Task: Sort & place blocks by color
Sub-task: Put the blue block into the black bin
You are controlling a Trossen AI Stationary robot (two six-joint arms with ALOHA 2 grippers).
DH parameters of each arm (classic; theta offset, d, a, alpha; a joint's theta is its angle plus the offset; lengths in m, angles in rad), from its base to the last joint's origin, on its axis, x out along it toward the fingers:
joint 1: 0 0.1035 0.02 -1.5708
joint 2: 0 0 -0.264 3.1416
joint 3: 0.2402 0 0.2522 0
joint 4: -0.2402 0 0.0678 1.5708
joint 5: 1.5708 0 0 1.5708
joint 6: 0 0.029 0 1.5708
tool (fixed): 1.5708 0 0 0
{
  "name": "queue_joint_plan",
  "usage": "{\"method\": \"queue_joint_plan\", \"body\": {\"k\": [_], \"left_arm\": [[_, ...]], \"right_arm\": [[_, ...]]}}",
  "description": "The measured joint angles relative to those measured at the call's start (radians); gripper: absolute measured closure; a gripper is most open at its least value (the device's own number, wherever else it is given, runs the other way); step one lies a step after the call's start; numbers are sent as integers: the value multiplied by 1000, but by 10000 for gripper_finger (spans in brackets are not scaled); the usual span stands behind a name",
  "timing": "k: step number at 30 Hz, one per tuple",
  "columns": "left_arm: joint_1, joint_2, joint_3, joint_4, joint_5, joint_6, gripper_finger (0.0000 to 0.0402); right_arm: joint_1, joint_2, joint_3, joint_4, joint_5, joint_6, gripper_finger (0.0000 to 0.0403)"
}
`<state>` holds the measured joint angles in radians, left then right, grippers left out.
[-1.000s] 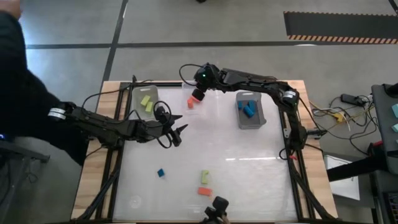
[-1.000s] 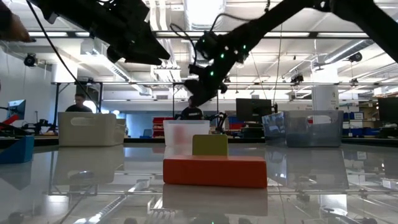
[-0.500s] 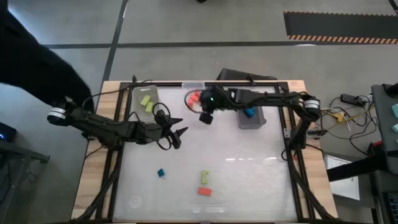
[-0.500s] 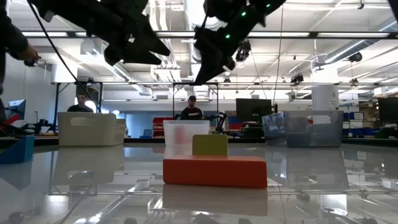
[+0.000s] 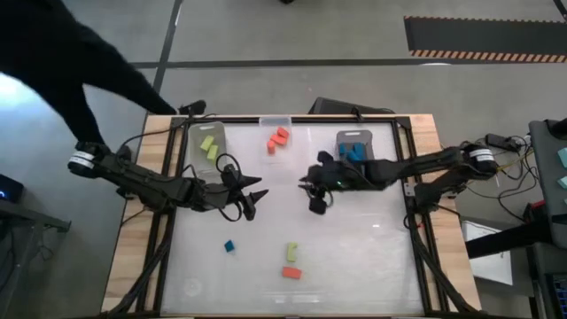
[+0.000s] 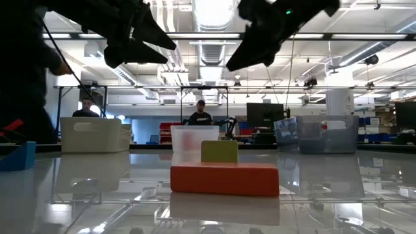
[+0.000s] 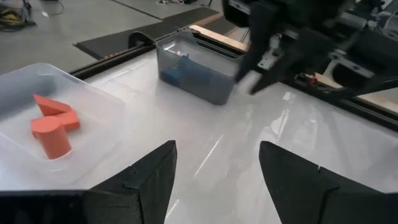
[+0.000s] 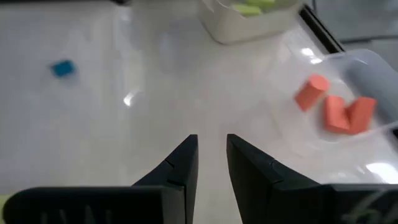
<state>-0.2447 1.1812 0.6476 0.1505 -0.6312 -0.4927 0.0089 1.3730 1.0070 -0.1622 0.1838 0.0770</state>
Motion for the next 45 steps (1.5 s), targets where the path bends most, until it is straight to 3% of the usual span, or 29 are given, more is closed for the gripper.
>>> {"method": "queue_joint_plan", "body": {"k": [14,25,30,38,41,45], "left_arm": [[-81,143,21,169,1,-30,187],[-136,174,25,158,103,-237,187],[-175,175,61,-15,140,-380,187],[-223,209,214,-578,294,-743,187],[-240,275,284,-724,431,-740,187],[-283,376,373,-842,566,-539,187]], "right_arm": [[140,-126,-303,461,0,-56,333],[144,-186,-406,521,0,-51,338],[144,-187,-411,526,0,-51,339],[144,-182,-411,542,0,-51,339],[144,-182,-411,540,0,-51,339],[144,-182,-412,541,0,-51,339]]}}
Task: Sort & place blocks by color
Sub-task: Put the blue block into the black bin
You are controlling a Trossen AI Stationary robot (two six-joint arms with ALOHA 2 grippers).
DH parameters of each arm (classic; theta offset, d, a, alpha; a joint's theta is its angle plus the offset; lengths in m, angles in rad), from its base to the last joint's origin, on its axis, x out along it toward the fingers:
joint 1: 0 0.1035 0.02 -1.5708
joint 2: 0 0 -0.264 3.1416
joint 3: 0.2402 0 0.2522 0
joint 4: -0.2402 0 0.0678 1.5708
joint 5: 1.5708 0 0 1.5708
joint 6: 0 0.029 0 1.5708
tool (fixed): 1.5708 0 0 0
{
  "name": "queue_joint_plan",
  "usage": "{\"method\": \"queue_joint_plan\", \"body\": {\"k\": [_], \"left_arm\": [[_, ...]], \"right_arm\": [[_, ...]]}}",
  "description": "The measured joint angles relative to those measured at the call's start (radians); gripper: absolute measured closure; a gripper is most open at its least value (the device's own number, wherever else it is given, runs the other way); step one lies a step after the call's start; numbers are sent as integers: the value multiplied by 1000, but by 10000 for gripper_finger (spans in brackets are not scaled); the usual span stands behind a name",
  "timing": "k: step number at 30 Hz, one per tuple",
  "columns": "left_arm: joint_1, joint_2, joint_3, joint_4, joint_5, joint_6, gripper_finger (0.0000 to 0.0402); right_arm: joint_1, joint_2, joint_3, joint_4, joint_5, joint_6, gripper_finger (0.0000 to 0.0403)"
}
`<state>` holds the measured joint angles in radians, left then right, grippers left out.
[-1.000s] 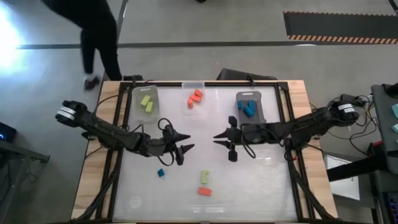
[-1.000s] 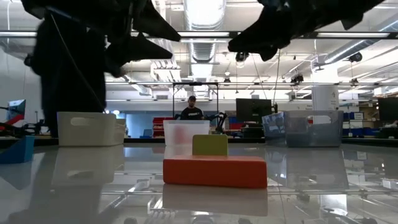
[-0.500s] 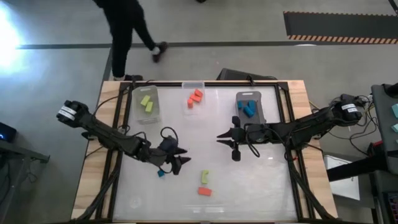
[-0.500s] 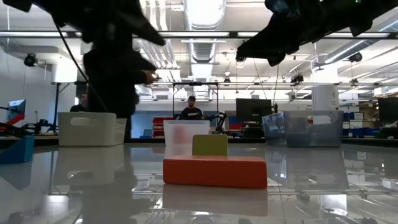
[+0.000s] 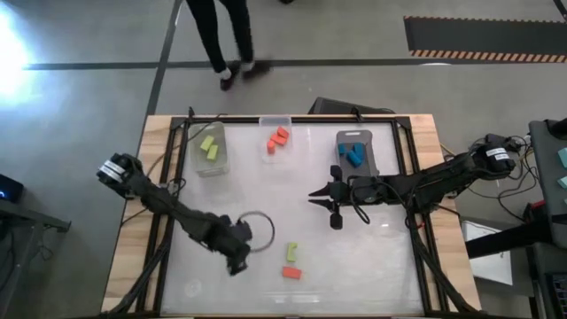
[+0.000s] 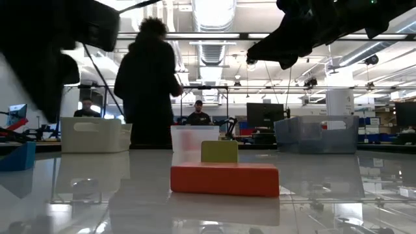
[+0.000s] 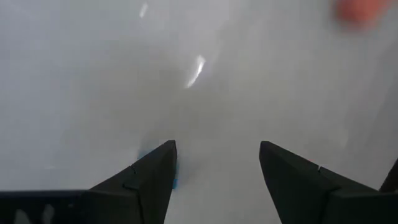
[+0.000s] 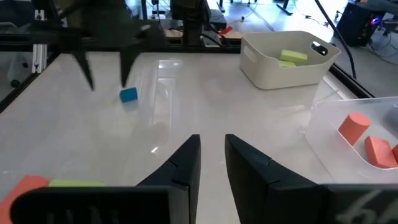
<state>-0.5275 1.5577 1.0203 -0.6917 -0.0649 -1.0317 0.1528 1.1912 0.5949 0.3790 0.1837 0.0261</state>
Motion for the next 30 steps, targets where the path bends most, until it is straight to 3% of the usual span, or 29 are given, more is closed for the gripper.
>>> {"method": "queue_joint_plan", "body": {"k": [3,9,14,18,30], "left_arm": [[-42,47,36,-99,15,95,187],[-106,50,9,-145,7,80,187],[-136,30,-43,-144,-83,42,187],[-136,23,-96,-77,-146,43,187],[-137,20,-237,151,-181,4,187]], "right_arm": [[0,0,0,0,0,0,339],[0,0,0,0,0,0,339],[0,2,0,0,0,0,339],[0,2,-1,0,0,7,339],[0,2,-1,0,1,19,339]]}}
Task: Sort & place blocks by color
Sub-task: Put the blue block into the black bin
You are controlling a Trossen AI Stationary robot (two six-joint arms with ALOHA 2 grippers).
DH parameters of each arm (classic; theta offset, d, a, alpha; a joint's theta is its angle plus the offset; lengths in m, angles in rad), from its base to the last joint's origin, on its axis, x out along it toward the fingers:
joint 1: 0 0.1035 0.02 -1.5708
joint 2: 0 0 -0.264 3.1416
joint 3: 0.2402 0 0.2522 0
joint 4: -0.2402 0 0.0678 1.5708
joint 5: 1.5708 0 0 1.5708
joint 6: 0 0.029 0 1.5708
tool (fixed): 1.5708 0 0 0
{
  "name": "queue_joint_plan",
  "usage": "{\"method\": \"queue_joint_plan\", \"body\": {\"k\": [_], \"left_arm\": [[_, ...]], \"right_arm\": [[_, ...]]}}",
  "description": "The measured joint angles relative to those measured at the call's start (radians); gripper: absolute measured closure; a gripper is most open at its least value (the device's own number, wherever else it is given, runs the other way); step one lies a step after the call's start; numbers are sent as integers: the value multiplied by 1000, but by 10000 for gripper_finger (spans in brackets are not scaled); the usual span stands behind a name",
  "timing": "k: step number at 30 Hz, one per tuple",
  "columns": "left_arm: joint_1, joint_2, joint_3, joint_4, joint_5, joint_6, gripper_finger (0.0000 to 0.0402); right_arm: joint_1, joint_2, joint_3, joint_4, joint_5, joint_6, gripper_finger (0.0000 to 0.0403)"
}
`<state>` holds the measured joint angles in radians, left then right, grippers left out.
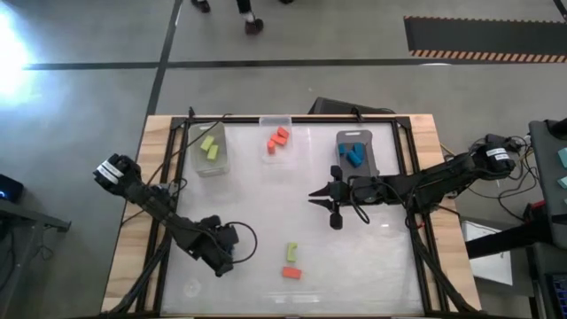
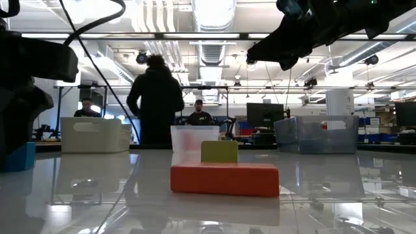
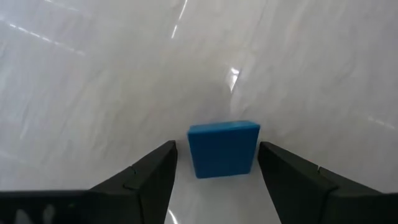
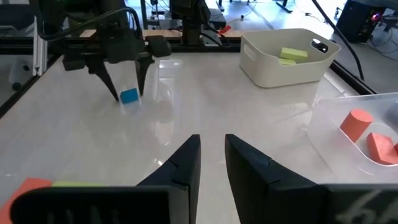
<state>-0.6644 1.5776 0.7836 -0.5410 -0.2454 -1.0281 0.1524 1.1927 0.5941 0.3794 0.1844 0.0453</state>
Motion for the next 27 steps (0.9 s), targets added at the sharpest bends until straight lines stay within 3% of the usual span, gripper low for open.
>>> {"method": "queue_joint_plan", "body": {"k": [4,10,20,27], "left_arm": [[-1,1,-3,6,-25,-14,209],[0,0,-4,18,-51,-13,285],[35,-111,-1,122,-382,-2,285],[141,-250,-3,313,-426,45,285]], "right_arm": [[0,0,0,0,0,10,339],[0,0,0,0,0,8,339],[4,0,0,60,-1,-69,339],[6,0,67,80,-38,-212,339]]}}
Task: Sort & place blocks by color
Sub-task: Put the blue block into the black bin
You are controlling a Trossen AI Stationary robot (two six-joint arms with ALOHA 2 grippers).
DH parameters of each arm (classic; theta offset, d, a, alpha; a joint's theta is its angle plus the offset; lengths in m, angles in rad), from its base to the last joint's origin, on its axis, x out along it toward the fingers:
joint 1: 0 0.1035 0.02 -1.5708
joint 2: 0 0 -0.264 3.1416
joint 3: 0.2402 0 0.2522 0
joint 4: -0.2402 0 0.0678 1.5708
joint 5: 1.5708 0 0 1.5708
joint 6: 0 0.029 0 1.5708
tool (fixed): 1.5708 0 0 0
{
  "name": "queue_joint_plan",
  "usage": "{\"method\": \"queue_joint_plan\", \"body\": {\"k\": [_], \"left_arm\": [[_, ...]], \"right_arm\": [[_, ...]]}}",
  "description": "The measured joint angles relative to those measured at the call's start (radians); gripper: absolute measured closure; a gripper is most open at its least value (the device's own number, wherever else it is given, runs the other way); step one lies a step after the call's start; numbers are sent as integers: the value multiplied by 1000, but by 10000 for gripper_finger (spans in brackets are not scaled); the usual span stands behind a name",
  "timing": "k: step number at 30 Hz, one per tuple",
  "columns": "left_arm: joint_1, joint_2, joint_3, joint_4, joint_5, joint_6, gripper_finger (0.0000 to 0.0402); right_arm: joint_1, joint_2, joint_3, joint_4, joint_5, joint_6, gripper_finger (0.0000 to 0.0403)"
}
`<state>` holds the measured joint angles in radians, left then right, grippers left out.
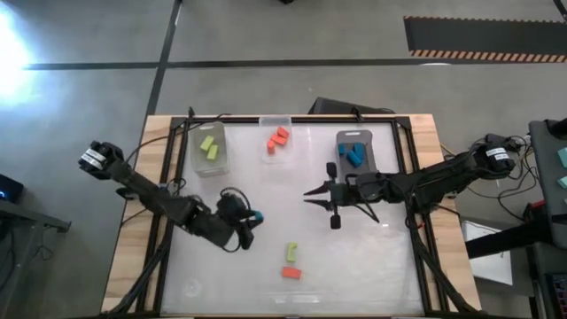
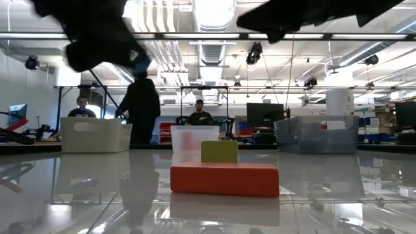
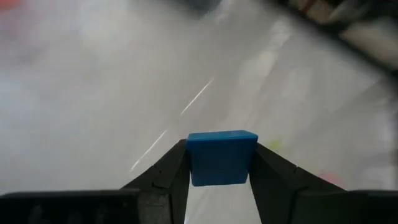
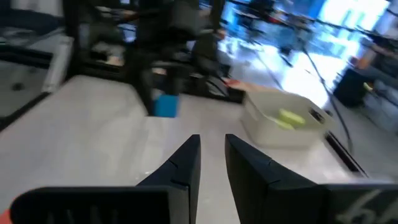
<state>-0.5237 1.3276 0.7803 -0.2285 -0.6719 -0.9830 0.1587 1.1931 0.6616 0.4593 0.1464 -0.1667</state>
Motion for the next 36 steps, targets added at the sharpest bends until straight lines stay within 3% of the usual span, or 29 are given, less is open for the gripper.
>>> {"method": "queue_joint_plan", "body": {"k": [4,10,16,21,25,30,36], "left_arm": [[45,-29,1,263,56,239,283],[109,-23,1,536,123,466,281],[150,-7,3,564,145,473,280],[156,-4,1,628,148,467,280],[156,-6,-1,650,115,440,279],[158,-13,1,672,53,414,279],[158,-49,-1,672,77,413,279]], "right_arm": [[6,10,27,0,-95,-44,326],[40,70,48,90,-100,-122,264],[61,152,107,161,-60,-251,199],[62,230,173,161,-15,-310,172],[62,277,211,152,2,-342,173],[70,295,245,157,125,-385,187],[77,281,230,218,105,-399,203]]}}
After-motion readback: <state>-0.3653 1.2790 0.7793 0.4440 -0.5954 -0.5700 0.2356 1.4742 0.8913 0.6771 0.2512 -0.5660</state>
